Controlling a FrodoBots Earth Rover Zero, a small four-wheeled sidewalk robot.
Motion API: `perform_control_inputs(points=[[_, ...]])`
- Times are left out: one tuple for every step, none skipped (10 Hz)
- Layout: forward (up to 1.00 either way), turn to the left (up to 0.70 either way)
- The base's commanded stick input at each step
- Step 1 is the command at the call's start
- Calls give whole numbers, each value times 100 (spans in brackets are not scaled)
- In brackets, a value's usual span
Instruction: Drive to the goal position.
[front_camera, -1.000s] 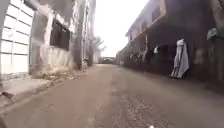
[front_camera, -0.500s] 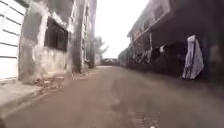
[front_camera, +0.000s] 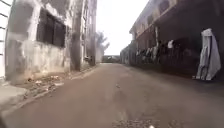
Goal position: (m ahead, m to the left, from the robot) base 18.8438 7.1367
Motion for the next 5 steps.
perform_control_inputs(points=[[100, 0], [100, 0], [100, 0], [100, 0], [100, 0]])
